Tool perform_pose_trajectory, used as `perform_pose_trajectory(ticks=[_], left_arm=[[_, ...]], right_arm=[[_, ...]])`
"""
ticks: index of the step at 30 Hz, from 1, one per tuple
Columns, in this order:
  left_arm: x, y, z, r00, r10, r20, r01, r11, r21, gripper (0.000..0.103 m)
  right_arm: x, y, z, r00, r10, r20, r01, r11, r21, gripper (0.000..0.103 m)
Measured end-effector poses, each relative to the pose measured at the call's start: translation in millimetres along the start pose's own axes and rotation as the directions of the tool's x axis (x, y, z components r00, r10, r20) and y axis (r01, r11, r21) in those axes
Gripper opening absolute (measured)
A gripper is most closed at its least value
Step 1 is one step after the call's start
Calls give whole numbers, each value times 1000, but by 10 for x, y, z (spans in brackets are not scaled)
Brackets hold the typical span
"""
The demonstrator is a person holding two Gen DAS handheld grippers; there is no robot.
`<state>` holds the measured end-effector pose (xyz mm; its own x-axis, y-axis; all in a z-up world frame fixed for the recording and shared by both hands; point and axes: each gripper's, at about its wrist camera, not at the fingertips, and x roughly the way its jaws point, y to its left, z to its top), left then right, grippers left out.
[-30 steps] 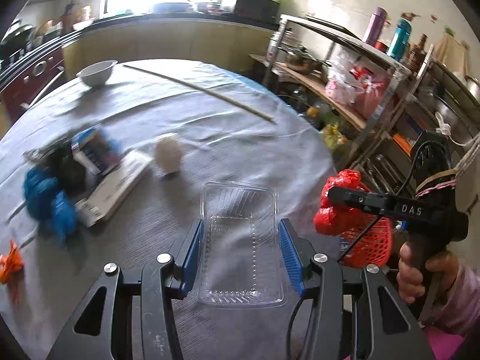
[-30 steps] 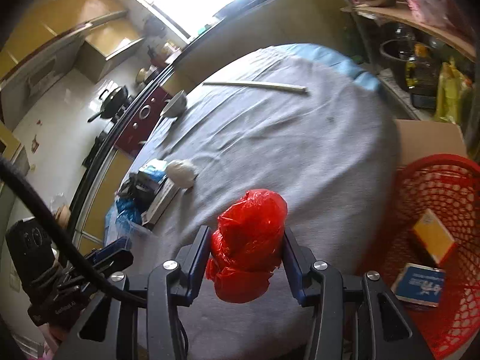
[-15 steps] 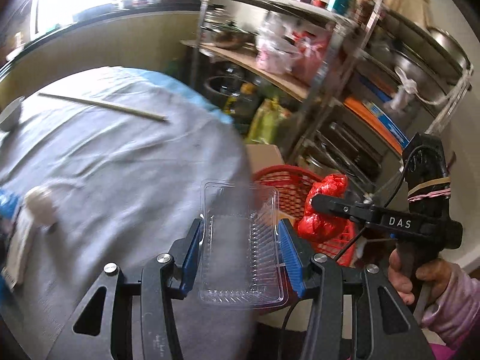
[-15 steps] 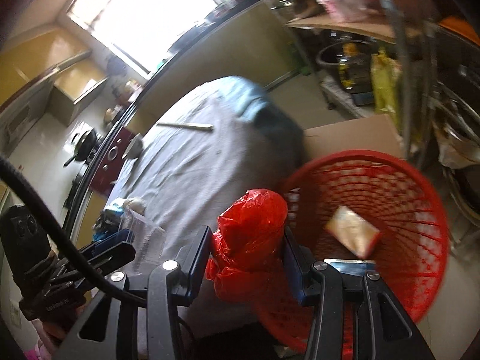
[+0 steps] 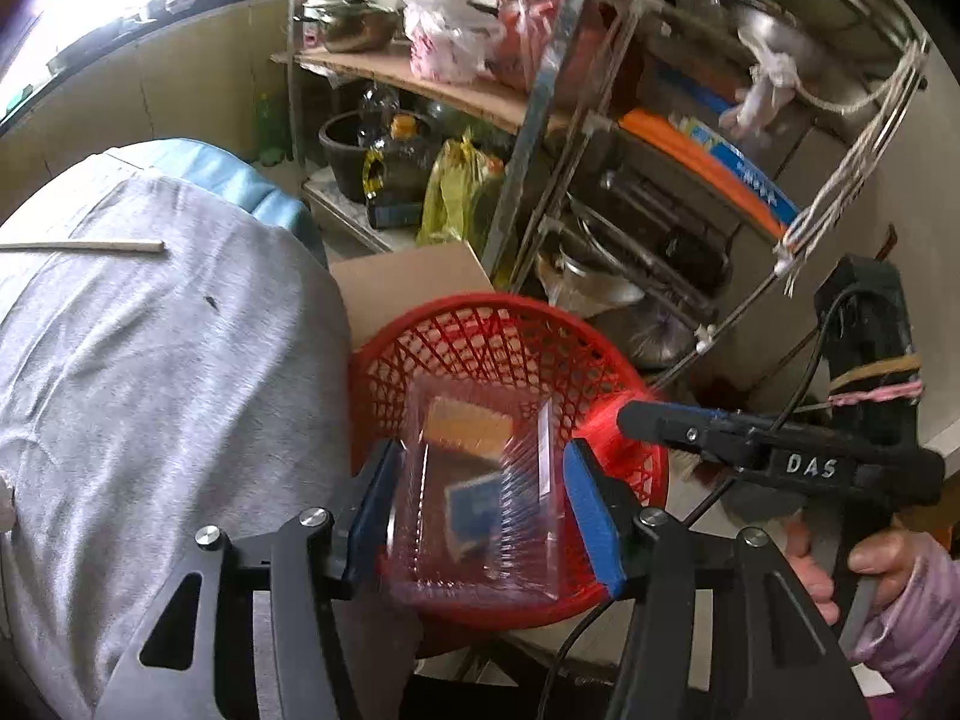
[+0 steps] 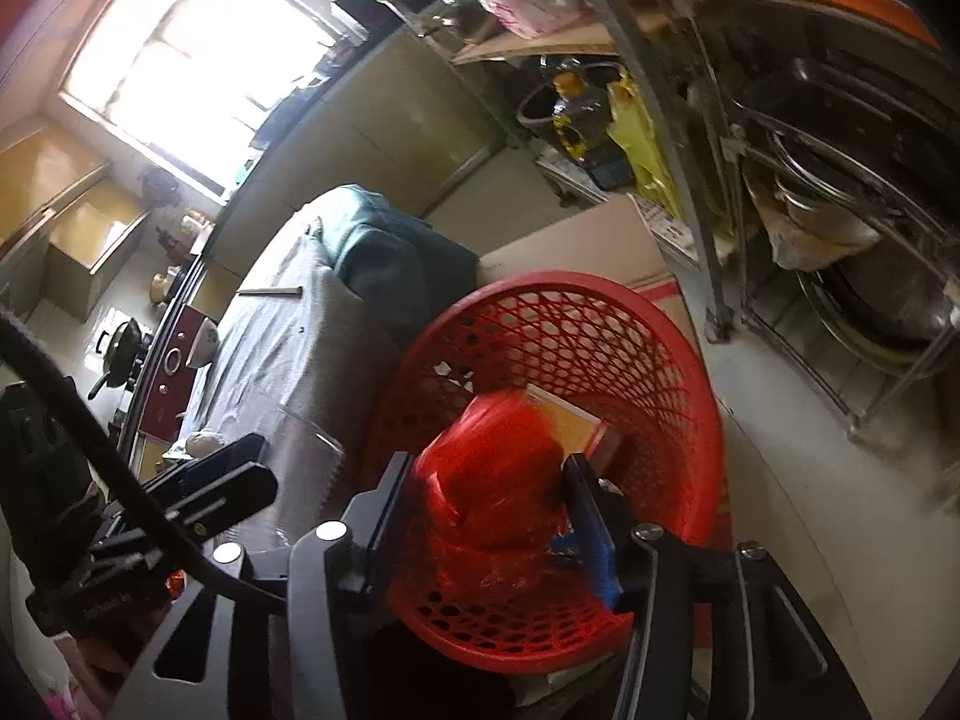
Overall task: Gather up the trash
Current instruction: 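Carry the tray and red bag to the basket and release both, then return both grippers to the table and approach the orange bag with the left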
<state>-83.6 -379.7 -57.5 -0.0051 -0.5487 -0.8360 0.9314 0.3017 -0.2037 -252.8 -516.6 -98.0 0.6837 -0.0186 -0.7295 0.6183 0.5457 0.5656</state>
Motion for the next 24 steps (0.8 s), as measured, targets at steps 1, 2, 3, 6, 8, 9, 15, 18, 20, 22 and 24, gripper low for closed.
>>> perform_pose_trajectory(ticks=[1, 2, 3, 6, 8, 9, 15, 18, 20, 22, 24], left_arm=[[6, -9, -9, 1000, 6, -3, -6, 1000, 6, 59], [11, -15, -20, 1000, 18, -7, -18, 1000, 12, 60], [-2, -13, -38, 1000, 30, -8, -30, 999, 16, 60], [-75, 13, -77, 999, 53, 5, -53, 998, 21, 61], [-158, 37, -102, 996, 87, 20, -87, 996, 19, 61], [-237, 63, -127, 993, 116, 34, -116, 993, 15, 61], [-669, 220, -224, 949, 296, 108, -294, 955, -35, 73], [-898, 313, -287, 922, 357, 149, -349, 934, -77, 74], [-1015, 381, -328, 905, 395, 156, -382, 918, -108, 74], [-1091, 427, -376, 891, 426, 155, -409, 903, -131, 74], [-1161, 483, -431, 877, 458, 147, -438, 886, -152, 74]], right_arm=[[-7, -10, -9, 1000, 2, -2, -1, 1000, 5, 59], [-14, -23, -9, 1000, 3, -4, -3, 1000, 10, 61], [-9, -28, -5, 1000, 3, -4, -3, 1000, 11, 62], [-7, -19, 3, 1000, 0, 7, 0, 1000, 11, 63], [3, 20, 9, 1000, 6, 10, -6, 1000, 5, 63], [4, 40, 8, 1000, 7, 10, -7, 1000, 0, 63], [73, 400, -40, 1000, 15, 4, -14, 996, -90, 63], [105, 630, -70, 1000, 22, 0, -22, 989, -147, 63], [114, 776, -100, 1000, 27, 1, -27, 983, -181, 63], [120, 867, -113, 999, 32, 2, -31, 979, -203, 63], [126, 969, -140, 999, 40, 1, -39, 974, -222, 63]])
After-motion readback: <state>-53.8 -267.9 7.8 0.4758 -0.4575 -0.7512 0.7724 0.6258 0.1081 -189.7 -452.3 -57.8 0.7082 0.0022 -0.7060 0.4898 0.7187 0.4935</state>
